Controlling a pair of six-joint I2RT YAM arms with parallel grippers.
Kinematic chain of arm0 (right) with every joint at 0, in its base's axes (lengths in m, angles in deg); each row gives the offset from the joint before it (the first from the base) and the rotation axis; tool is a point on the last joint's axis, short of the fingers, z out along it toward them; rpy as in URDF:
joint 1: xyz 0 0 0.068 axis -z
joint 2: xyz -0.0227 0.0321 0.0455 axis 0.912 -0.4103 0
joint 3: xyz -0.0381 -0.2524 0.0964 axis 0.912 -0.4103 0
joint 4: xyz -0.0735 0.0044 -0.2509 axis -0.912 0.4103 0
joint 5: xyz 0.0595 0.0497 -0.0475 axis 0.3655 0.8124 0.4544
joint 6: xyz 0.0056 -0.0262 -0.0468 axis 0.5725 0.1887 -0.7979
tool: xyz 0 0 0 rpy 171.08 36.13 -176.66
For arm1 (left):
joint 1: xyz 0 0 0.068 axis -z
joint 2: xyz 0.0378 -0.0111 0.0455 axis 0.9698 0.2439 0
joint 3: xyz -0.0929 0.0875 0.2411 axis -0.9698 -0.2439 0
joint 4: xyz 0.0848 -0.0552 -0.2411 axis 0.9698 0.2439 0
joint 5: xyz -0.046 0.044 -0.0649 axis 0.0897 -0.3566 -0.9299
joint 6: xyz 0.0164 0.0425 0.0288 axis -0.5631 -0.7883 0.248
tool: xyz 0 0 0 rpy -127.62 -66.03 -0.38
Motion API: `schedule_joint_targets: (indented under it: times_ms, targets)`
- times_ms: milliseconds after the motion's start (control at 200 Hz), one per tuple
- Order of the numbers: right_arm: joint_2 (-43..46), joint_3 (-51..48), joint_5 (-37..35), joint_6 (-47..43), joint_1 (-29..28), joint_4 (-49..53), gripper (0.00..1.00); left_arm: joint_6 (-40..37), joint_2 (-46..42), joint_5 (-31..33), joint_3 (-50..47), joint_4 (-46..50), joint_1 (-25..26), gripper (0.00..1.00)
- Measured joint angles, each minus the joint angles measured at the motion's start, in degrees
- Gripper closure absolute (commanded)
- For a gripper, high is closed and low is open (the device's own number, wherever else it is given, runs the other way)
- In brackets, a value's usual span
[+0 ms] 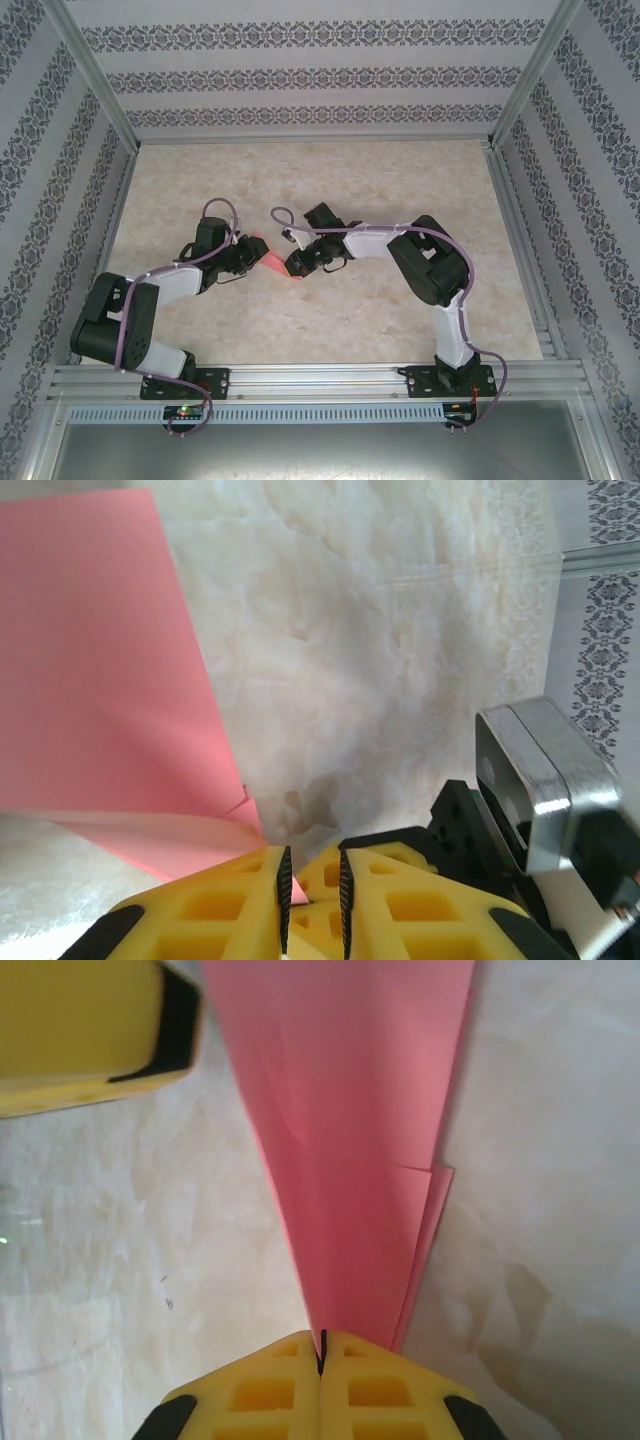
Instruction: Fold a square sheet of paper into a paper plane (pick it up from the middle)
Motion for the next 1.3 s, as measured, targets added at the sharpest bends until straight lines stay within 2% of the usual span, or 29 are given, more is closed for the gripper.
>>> schedule_joint_targets:
  times_ms: [230,629,889,1299]
  targets:
    - [0.0,-2.2,1.4,5.6,0.4,-4.7,1.00,0.0,0.1,-1.1,-1.7,-2.3,0.1,0.76]
    - [-0.2,-3.3,4.3,12.5,1.1,-8.0,1.00,0.9,5.8,-2.6,-2.0,-8.5,2.7,0.78]
    - [-0.6,-3.2,4.7,12.3,1.2,-7.2,1.00,0.9,7.4,-2.5,-2.0,-9.6,3.1,0.78]
    - [-1.2,-1.5,4.4,9.0,1.1,-3.2,0.95,0.9,8.2,-1.4,-2.0,-9.4,3.1,0.78]
